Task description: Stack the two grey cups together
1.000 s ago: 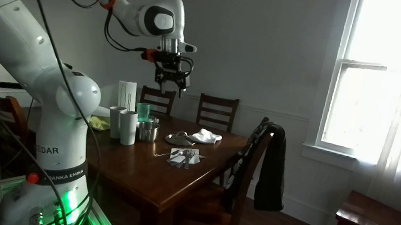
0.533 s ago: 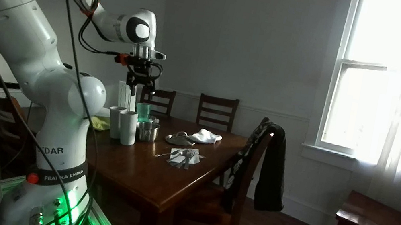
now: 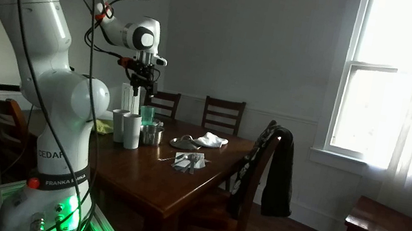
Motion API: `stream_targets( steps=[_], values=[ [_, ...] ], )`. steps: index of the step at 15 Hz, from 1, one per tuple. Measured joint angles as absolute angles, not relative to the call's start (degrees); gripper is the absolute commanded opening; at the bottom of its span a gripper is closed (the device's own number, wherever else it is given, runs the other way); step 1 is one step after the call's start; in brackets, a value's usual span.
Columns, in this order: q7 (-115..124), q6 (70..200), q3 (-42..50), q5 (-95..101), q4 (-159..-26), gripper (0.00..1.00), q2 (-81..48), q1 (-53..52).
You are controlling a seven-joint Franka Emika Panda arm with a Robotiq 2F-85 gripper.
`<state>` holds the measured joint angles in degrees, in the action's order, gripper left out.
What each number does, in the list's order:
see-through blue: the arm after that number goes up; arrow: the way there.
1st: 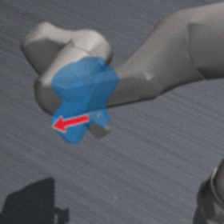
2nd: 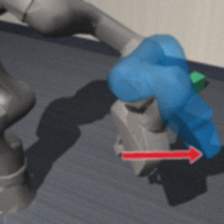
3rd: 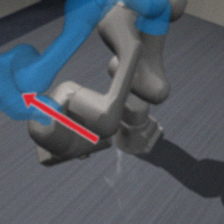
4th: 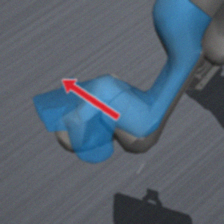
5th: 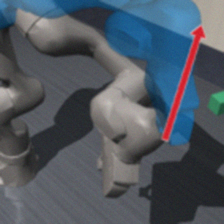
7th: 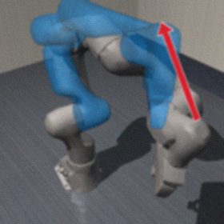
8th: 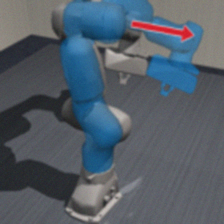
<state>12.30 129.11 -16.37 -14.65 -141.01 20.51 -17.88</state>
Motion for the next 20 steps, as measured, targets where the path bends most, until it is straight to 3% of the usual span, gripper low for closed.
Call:
stream_targets(
  steps=[10, 20],
  values=[
    [12.4, 130.1, -16.6, -15.2, -139.3, 1.00, 16.9, -17.8],
    [16.8, 137.9, -18.1, -16.1, -136.1, 1.00, 3.9, -17.9]
  ],
)
